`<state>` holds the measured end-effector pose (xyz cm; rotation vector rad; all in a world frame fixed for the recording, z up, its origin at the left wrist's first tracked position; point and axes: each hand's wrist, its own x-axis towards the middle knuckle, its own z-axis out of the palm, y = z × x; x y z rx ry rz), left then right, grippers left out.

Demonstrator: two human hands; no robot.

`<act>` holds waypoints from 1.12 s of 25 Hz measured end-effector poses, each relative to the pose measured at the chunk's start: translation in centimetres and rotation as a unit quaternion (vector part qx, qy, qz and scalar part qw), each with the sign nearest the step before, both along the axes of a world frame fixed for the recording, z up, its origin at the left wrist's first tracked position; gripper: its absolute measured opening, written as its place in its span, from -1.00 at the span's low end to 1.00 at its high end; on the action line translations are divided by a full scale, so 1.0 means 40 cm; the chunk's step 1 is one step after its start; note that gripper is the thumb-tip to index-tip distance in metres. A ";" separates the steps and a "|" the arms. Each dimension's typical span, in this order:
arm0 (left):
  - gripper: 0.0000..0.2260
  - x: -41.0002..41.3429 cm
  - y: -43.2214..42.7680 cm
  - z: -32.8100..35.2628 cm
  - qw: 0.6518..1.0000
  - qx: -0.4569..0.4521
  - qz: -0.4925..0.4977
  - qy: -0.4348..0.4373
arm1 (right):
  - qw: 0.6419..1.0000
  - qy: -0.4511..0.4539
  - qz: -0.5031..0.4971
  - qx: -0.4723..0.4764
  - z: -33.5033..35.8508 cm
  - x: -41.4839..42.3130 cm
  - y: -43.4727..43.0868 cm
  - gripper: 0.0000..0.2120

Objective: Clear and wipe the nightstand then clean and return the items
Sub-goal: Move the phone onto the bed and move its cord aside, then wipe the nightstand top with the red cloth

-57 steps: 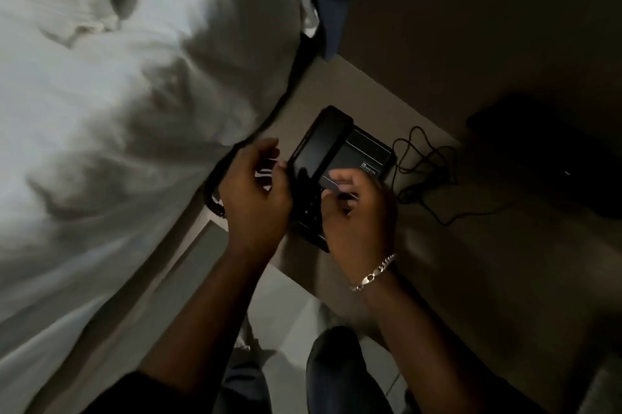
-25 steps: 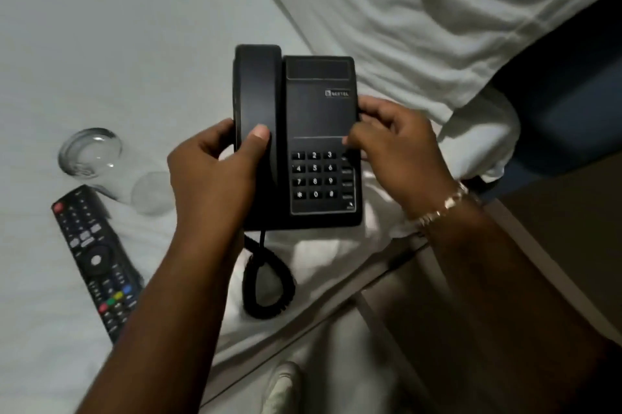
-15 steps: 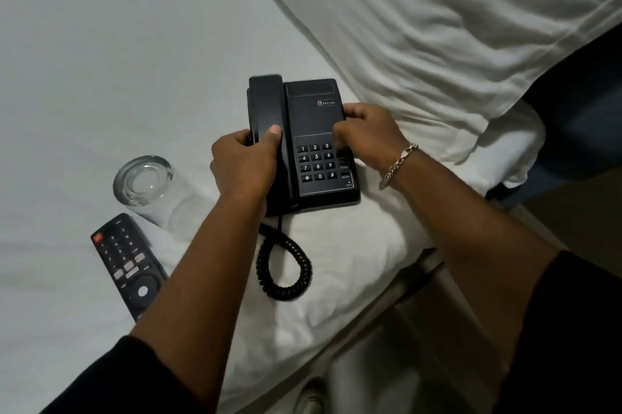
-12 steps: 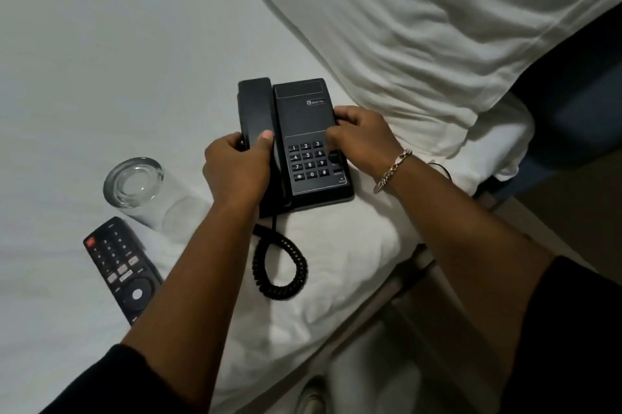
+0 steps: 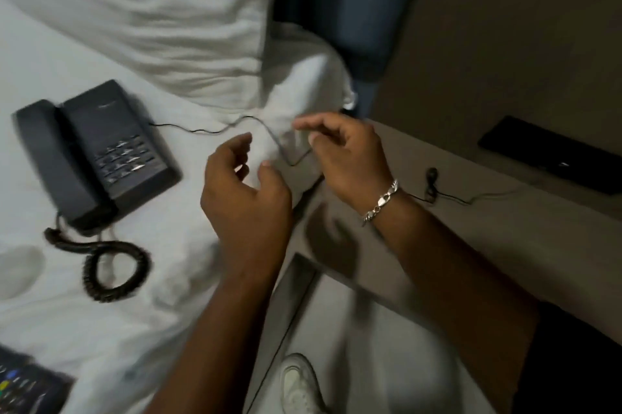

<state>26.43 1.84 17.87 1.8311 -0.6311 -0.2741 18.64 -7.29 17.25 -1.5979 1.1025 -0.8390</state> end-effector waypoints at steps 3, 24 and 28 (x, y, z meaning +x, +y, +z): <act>-0.75 -0.243 -0.036 -0.020 0.994 0.004 -0.109 -0.001 | 0.997 0.025 -0.076 0.001 -0.025 -0.290 0.019 -0.70; -0.68 -1.645 0.144 -0.199 0.789 0.234 -0.564 0.066 | 0.816 0.342 -0.464 0.027 -0.240 -1.709 0.540 -0.65; -0.69 -1.675 0.128 -0.204 0.818 0.242 -0.507 0.123 | 0.827 0.279 -0.487 0.033 -0.256 -1.712 0.525 -0.64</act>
